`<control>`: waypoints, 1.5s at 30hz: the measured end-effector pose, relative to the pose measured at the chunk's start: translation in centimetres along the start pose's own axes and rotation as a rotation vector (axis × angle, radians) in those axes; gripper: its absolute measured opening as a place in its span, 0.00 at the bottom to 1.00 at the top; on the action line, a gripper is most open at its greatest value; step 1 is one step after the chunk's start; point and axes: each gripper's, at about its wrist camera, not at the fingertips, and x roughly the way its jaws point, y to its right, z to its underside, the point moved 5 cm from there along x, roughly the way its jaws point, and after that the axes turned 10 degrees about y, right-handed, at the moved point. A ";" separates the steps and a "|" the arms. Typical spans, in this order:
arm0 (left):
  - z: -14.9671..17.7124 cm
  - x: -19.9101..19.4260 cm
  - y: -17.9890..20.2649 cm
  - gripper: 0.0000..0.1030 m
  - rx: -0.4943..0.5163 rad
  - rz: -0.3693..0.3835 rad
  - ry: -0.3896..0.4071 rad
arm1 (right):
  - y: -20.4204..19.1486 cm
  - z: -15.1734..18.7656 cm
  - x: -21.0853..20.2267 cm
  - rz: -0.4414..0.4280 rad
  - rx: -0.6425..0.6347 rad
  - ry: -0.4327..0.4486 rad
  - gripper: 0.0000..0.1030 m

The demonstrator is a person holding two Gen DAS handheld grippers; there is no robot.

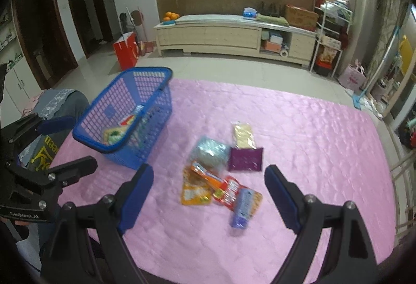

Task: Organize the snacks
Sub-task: 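Move the right gripper to the pile and grasp the Doublemint gum tube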

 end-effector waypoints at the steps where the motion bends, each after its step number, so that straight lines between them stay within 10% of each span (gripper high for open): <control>1: 0.1 0.2 0.4 0.80 0.001 0.004 -0.004 | 0.5 0.3 0.1 0.003 0.005 -0.007 0.87; 25: 5.9 10.9 5.2 0.80 -0.026 0.038 -0.224 | 6.0 10.0 8.5 -0.029 0.074 -0.241 0.87; 40: 8.0 13.7 4.8 0.80 -0.088 0.068 -0.290 | 5.3 13.1 12.6 -0.020 0.027 -0.339 0.38; 45: 8.0 13.4 5.1 0.80 -0.084 0.060 -0.278 | 5.1 13.9 11.6 -0.056 0.027 -0.325 0.36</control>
